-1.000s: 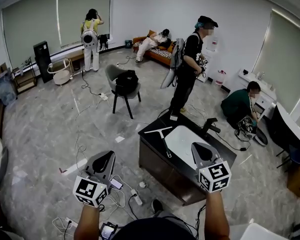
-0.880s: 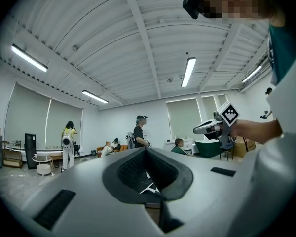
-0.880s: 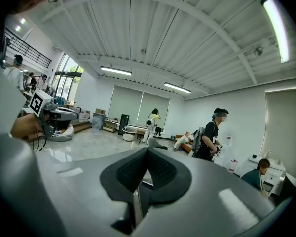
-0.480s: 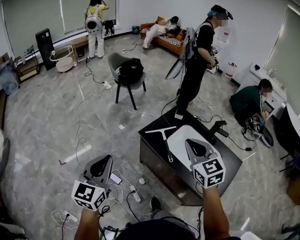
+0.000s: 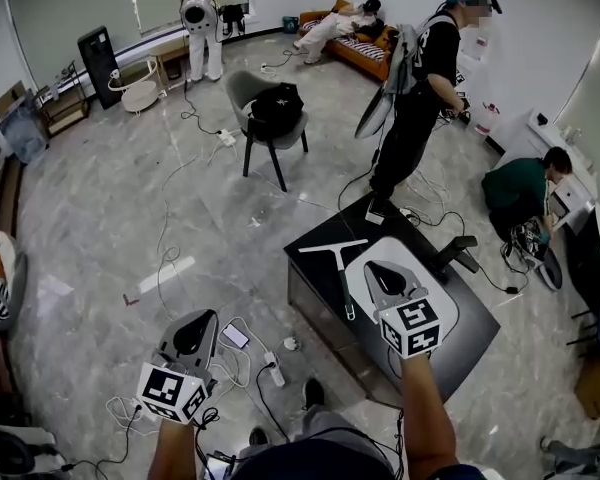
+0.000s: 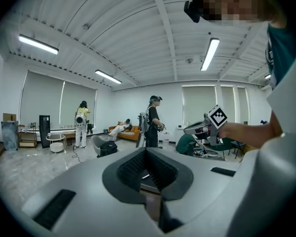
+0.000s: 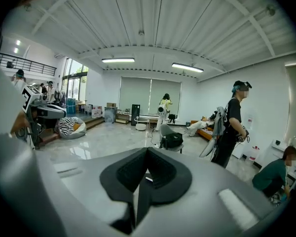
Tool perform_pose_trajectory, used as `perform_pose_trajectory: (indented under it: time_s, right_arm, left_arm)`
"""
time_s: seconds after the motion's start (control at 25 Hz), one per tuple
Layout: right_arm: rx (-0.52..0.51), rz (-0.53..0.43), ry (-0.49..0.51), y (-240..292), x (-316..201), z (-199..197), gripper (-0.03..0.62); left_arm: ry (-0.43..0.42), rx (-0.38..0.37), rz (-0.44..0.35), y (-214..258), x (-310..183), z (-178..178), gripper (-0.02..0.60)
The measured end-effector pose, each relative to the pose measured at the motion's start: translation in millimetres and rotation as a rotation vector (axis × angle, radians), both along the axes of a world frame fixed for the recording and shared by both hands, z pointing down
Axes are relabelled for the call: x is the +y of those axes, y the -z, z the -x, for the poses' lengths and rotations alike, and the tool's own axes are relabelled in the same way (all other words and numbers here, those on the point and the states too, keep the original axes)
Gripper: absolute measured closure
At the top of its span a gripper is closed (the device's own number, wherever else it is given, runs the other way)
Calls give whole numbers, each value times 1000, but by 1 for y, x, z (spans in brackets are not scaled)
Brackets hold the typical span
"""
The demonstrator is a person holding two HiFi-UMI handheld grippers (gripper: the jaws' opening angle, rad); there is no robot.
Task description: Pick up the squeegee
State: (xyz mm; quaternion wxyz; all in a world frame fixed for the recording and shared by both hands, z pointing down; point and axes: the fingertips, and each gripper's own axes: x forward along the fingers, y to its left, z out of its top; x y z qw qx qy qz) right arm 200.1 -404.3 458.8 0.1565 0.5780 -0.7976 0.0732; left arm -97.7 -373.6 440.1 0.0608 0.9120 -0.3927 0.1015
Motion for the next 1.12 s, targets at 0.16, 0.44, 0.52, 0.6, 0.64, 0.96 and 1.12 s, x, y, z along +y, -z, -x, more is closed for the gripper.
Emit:
perform_pose_trajectory:
  time_s: [0.16, 0.44, 0.52, 0.6, 0.64, 0.96, 1.12]
  right_arm:
    - [-10, 38, 25, -29, -28, -5, 583]
    - [-12, 111, 55, -82, -69, -20, 583]
    - [-15, 129, 61, -96, -80, -25, 582]
    - [-18, 150, 66, -110, -91, -28, 582]
    - [-20, 161, 69, -117, -96, -30, 582]
    - [-36, 236, 84, -172, -127, -41, 580]
    - [-42, 268, 83, -199, -138, -48, 579]
  left_arm:
    - [31, -12, 30, -16, -15, -4, 575]
    - [70, -34, 79, -46, -34, -16, 575]
    - [81, -38, 94, -54, -38, -20, 575]
    - [86, -47, 108, -60, -44, -24, 575]
    - [89, -51, 115, -62, -46, -27, 575]
    - [124, -64, 176, -95, -57, -37, 575]
    - [133, -70, 203, -111, -61, -43, 575]
